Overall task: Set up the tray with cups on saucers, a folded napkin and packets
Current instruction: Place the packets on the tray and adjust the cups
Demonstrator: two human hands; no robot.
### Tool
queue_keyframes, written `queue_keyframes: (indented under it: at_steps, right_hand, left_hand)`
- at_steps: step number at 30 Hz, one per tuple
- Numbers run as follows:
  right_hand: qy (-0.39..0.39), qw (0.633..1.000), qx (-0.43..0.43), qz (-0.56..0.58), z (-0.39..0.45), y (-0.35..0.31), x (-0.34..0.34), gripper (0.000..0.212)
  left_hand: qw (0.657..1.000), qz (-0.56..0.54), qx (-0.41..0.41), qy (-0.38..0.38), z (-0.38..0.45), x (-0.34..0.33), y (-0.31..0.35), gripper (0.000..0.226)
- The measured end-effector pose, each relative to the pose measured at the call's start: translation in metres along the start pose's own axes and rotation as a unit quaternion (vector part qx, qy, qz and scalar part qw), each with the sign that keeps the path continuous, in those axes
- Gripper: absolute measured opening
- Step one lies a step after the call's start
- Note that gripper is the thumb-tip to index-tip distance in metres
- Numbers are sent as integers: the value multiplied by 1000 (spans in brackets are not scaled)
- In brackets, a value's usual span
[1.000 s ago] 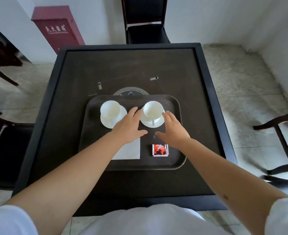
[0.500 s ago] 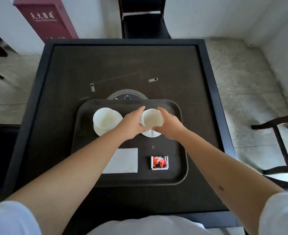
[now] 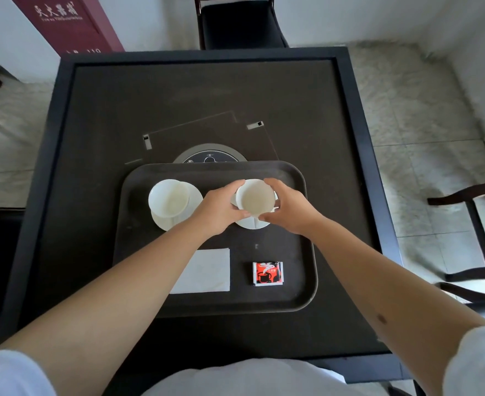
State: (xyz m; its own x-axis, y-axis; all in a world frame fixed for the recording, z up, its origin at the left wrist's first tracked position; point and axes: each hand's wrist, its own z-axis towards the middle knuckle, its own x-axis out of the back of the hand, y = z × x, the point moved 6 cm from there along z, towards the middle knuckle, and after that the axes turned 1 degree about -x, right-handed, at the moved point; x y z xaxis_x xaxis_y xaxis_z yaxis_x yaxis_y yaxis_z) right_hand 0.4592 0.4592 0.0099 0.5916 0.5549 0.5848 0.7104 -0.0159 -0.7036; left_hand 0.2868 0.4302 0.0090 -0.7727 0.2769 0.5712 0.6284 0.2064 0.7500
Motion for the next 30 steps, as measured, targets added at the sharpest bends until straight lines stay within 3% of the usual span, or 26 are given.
queue_keyframes:
  at_steps: [15,22,26,30]
  right_hand:
    - [15,1000,-1,2,-4,7,-2,88]
    - [6,1000,-17,-2,-6,10,-5,91]
    - [-19,1000,-15,15,-13,5,-8,100]
    - [5,1000,-13,3,-24,6,-4,100]
  left_hand:
    - [1000,14,3,-7,0,-8,1,74]
    - [999,11,41,-14,-7,-12,1,81]
    - [998,35,43,4,-16,-10,3,90]
    - [993,116,17,30,-34,-4,0,83]
